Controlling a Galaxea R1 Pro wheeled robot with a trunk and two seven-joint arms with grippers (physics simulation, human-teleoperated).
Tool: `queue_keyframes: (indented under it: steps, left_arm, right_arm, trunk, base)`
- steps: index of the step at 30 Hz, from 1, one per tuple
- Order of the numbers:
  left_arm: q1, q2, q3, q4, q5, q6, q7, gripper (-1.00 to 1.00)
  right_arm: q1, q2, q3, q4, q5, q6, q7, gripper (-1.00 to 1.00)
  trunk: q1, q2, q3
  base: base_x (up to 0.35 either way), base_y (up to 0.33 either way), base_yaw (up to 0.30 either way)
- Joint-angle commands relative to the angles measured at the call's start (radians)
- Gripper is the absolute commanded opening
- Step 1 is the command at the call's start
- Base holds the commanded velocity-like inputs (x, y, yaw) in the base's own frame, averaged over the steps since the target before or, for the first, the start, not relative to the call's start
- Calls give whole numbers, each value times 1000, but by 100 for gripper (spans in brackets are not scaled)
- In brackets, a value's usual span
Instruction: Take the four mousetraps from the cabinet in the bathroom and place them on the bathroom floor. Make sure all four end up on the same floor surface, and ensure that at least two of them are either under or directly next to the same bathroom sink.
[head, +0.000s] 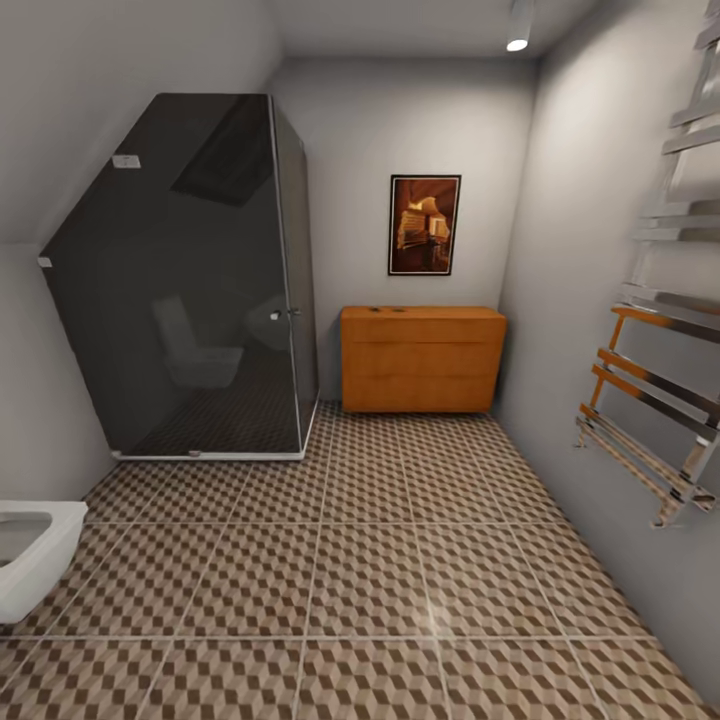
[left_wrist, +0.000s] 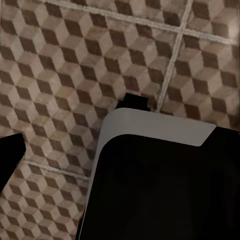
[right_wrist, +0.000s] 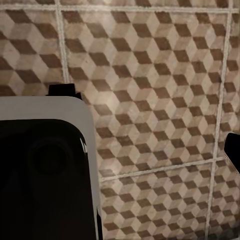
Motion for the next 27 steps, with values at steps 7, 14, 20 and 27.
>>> queue_keyframes:
  steps: [7,14,20,27]
  left_arm:
    - [0,0,-7,0,9,-1,3,100]
    - [0,0,-7,0,9,0,3,100]
    - [0,0,-7,0,9,1,3,100]
    - [0,-2,-7,1,9,1,3,100]
  right_arm:
    - [-1,0,9,3,-5,-6,0,100]
    - [-1,0,11,3,-2,-6,0,100]
    - [-1,1,11,3,-1,-6,0,100]
    - [-1,0,12,3,-1,-5,0,100]
  trunk:
    - [1,-1,-1]
    - [1,-1,-1]
    - [1,-1,-1]
    - [1,-1,-1]
  base:
    - [322,0,1]
    - [323,0,0]
    - [324,0,0]
    - [324,0,0]
